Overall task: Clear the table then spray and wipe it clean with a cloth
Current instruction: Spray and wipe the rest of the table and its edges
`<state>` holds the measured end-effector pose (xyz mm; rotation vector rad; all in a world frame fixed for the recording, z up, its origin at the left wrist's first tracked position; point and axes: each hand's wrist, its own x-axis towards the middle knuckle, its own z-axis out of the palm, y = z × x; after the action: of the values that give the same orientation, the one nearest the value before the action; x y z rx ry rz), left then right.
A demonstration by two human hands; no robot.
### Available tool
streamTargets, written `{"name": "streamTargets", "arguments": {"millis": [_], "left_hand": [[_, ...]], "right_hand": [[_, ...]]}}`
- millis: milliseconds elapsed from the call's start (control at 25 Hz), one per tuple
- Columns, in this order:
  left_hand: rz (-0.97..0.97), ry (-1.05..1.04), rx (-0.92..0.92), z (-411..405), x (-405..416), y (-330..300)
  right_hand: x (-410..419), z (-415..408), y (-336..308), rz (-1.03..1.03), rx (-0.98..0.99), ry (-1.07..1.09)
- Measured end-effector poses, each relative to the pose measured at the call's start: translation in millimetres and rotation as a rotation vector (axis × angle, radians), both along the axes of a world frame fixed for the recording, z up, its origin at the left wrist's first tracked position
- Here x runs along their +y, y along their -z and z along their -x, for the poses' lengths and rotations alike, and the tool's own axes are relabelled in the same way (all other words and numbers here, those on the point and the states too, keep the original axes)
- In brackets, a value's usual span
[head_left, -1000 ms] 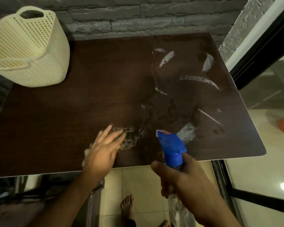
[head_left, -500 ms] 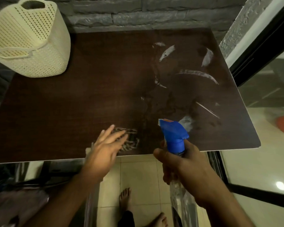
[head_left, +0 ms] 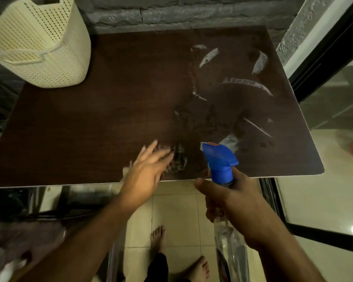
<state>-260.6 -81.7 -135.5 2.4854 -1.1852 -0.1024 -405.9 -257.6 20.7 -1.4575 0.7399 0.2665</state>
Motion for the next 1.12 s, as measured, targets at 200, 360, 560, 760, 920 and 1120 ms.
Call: {"name": "streamTargets", "arguments": {"millis": [200, 360, 560, 760, 920, 1120], "left_hand": [[-0.021, -0.22, 0.042, -64, 48, -7], [-0.03, -0.459, 0.043, -140, -38, -7], [0.02, 0.014, -0.035, 1, -34, -5], [-0.006, -0.146, 0.07, -51, 22, -1], [-0.023, -0.385, 0.033, -156, -69, -4], [-0.065, 0.18, -0.054, -73, -51, -3]], "right_hand": [[-11, 7, 3, -0.002, 0.011, -0.002], [-13, 11, 8, 0.052, 0.012, -0.01], [-12, 11, 3, -0.018, 0.017, 0.004], [-22, 19, 1, -0.018, 0.063, 0.031], [-22, 13, 2, 0.0, 0.076, 0.075], [-17, -5, 0, -0.036, 0.088, 0.123]]}}
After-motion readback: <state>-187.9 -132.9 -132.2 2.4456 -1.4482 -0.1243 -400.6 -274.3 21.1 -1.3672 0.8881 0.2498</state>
